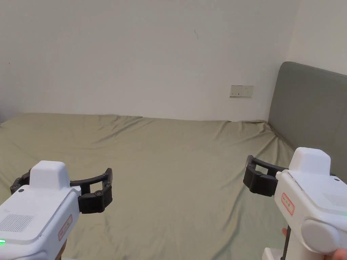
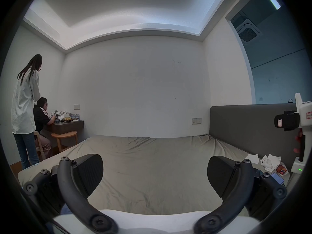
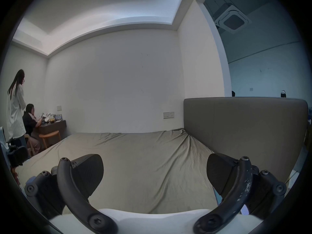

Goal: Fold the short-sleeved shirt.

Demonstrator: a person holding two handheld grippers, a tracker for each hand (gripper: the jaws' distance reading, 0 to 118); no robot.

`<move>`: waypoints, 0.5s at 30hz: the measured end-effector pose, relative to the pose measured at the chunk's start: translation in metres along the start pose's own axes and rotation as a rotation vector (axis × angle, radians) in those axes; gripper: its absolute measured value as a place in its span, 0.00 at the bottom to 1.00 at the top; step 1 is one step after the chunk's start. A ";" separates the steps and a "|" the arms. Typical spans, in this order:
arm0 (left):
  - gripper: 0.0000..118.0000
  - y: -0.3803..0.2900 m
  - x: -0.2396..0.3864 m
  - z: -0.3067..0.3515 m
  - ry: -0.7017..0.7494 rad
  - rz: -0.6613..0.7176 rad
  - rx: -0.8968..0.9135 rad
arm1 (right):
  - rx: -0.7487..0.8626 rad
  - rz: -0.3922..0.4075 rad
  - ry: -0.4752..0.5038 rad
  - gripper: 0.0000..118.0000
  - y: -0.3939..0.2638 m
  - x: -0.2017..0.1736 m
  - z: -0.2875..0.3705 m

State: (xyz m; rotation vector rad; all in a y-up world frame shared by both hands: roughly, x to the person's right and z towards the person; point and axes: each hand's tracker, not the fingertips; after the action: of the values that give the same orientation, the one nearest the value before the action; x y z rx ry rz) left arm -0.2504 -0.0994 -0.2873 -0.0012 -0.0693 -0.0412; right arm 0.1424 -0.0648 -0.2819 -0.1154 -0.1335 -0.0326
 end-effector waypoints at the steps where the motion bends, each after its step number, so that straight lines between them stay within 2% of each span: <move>1: 1.00 0.000 0.000 0.000 0.001 0.003 0.000 | 0.002 0.010 0.015 1.00 0.000 -0.001 0.001; 15: 1.00 0.001 -0.001 -0.004 -0.009 0.030 -0.011 | -0.001 0.048 0.023 1.00 -0.005 -0.011 0.004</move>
State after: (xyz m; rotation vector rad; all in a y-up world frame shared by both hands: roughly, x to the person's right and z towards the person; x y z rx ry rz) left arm -0.2514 -0.0984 -0.2912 -0.0131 -0.0777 -0.0117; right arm 0.1309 -0.0686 -0.2791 -0.1194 -0.1074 0.0139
